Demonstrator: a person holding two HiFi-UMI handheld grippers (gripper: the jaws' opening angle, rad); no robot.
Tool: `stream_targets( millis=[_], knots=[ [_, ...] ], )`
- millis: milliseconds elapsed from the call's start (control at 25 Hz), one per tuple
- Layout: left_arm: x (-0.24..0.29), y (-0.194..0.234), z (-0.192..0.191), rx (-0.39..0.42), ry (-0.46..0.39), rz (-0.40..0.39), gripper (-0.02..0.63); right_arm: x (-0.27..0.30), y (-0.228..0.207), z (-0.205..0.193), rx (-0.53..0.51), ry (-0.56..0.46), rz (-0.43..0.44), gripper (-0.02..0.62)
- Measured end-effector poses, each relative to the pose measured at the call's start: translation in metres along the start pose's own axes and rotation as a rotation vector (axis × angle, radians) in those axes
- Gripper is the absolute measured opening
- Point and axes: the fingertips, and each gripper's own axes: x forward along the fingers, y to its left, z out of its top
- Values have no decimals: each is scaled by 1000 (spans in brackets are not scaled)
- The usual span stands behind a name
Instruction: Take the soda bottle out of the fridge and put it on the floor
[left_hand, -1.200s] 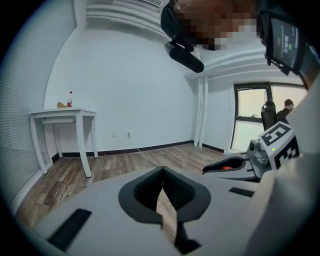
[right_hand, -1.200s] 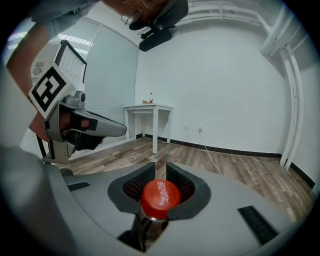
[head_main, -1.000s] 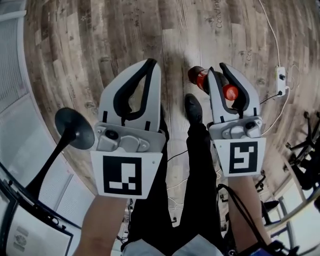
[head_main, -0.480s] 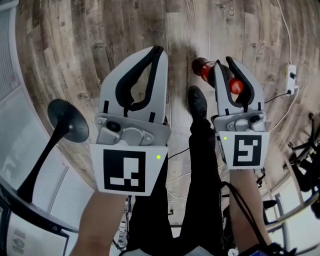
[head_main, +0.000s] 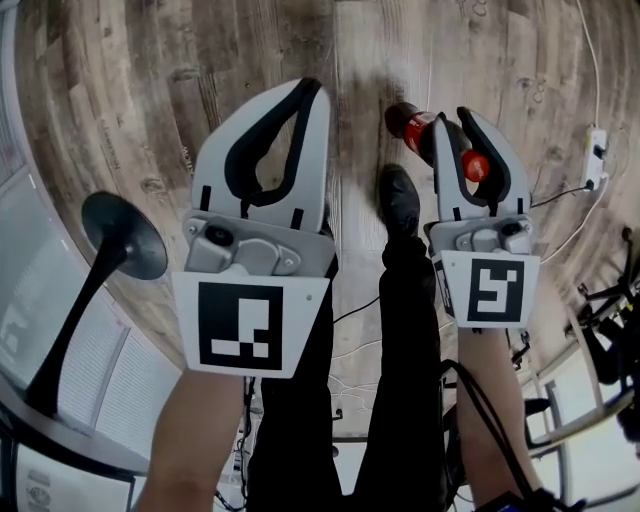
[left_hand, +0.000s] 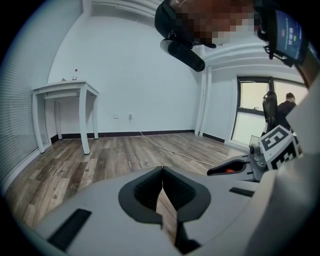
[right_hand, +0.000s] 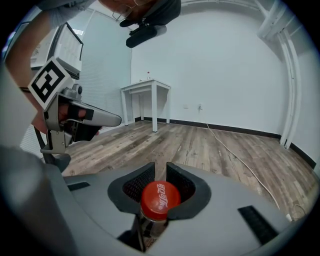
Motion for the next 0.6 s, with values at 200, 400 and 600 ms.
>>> stream_targets(
  millis=[200, 400, 600],
  knots=[
    [9, 2, -19, -10, 9, -11, 17, 17, -2, -12, 4, -29, -25, 86],
    [16, 2, -31, -6, 26, -21, 17, 22, 3, -35, 12, 21, -16, 87],
    [18, 4, -44, -14, 41, -25, 17, 29, 7, -51, 15, 49, -13, 89]
  ],
)
